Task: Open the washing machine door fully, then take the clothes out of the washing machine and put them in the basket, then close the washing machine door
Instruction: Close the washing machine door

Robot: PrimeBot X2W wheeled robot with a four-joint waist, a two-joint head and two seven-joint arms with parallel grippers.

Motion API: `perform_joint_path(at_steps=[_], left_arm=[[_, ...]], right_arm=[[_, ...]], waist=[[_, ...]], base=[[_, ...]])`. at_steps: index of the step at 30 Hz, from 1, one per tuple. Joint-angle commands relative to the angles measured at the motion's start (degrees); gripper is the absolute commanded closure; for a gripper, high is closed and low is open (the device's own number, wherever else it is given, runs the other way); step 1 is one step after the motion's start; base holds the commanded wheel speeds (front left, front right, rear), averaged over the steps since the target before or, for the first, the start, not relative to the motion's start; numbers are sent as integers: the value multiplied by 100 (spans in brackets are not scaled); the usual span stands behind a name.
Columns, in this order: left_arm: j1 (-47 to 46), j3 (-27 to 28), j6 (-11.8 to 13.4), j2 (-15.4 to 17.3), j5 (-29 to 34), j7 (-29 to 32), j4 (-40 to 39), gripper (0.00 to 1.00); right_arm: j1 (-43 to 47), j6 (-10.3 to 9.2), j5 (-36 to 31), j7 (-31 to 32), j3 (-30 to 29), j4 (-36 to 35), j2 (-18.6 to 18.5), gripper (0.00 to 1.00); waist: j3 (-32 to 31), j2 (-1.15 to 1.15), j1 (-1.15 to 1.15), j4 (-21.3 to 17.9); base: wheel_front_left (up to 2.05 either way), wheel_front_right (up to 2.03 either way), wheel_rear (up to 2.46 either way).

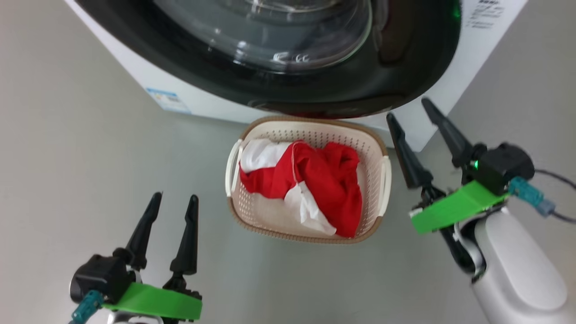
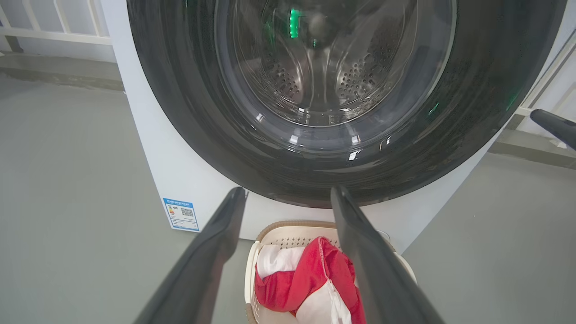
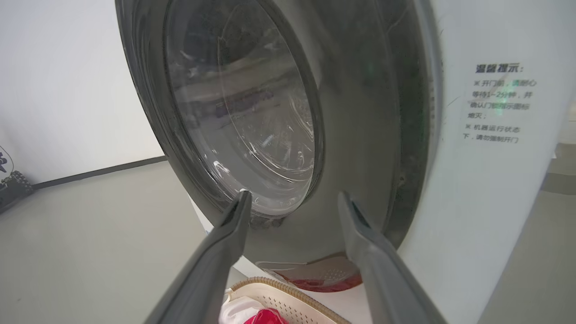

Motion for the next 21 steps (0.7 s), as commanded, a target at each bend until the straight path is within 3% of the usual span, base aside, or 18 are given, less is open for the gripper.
perform_joint_path(at_steps=[1, 11, 21], left_arm=[[92, 221, 3, 100, 55, -54, -107, 0], [514, 417, 3, 283, 41, -54, -43, 0], [894, 606, 3, 404, 34, -54, -79, 0]], right_arm=[[151, -6, 16, -29, 110, -143, 91, 0], [1080, -6, 55, -29, 271, -244, 158, 0], [1935, -6, 66, -29, 35, -334, 224, 0]], waist=[[-242, 0, 0, -181], [-832, 0, 0, -590], [-1239, 0, 0, -1002]], base=[[0, 0, 0], [0, 0, 0], [0, 0, 0]])
